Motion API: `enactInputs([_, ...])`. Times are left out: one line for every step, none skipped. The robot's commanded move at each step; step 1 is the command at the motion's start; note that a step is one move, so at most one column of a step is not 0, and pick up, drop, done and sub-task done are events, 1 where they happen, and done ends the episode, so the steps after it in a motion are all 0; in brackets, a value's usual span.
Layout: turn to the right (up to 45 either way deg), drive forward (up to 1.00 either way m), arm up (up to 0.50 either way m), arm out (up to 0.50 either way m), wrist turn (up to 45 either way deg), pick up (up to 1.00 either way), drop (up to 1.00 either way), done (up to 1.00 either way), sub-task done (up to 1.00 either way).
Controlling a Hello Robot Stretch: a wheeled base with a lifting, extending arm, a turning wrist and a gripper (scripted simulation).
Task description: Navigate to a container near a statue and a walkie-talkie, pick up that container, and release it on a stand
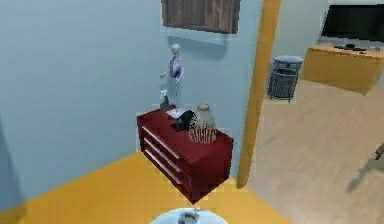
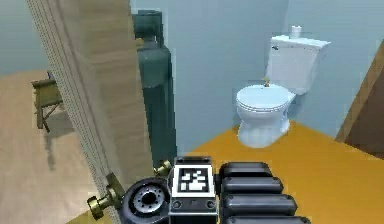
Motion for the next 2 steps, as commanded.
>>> enactInputs([0.0,0.3,0.0,0.0,0.0,0.0,0.0,0.0,0.0])
enactInputs([42.0,0.0,0.0,0.0,0.0,0.0,0.0,0.0,0.0])
